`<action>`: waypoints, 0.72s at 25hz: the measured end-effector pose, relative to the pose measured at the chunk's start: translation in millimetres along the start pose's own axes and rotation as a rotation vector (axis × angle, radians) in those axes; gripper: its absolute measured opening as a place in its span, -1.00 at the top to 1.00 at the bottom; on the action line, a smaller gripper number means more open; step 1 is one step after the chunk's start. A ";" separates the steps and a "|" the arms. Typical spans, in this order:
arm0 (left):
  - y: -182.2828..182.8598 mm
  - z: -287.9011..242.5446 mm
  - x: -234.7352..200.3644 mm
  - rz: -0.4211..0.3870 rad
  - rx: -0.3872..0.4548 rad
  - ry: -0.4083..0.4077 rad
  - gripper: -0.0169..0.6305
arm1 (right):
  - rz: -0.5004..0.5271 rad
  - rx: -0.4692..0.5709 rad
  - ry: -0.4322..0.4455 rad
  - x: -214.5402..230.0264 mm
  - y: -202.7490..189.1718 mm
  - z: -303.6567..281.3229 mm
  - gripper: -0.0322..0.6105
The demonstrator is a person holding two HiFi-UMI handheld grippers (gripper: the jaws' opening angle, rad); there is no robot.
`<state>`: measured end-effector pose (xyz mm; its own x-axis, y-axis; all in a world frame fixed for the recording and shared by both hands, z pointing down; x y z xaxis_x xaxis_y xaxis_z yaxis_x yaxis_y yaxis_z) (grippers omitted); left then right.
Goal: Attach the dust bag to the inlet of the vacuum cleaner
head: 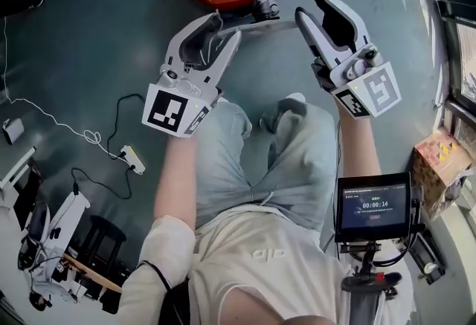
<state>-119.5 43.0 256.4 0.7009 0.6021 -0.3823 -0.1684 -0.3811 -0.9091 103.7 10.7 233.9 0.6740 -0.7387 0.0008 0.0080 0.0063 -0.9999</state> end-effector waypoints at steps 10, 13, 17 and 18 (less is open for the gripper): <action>261.5 78.0 182.8 0.009 -0.022 -0.115 0.43 | -0.031 0.037 -0.007 -62.6 311.8 41.2 0.39; 321.6 95.9 228.6 -0.005 -0.020 -0.133 0.43 | -0.035 0.041 0.016 -76.3 386.9 43.1 0.39; 352.2 103.8 245.9 -0.028 -0.011 -0.133 0.43 | -0.037 0.067 0.028 -86.2 423.0 33.5 0.39; 358.1 106.2 250.0 -0.037 -0.005 -0.126 0.43 | -0.046 0.078 0.027 -88.5 429.8 34.6 0.39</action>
<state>-78.2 131.5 -182.3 0.6141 0.6990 -0.3666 -0.1405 -0.3602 -0.9222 73.0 102.1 -195.6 0.6513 -0.7575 0.0450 0.0964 0.0238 -0.9951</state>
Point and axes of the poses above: the fingertips, and each gripper's own axes: z backward along the fingers, x to its right, y out of its top, the point moved 7 cm from there along z, backward along the fingers, and after that the axes turned 13 degrees about z, right-handed, at the moved point
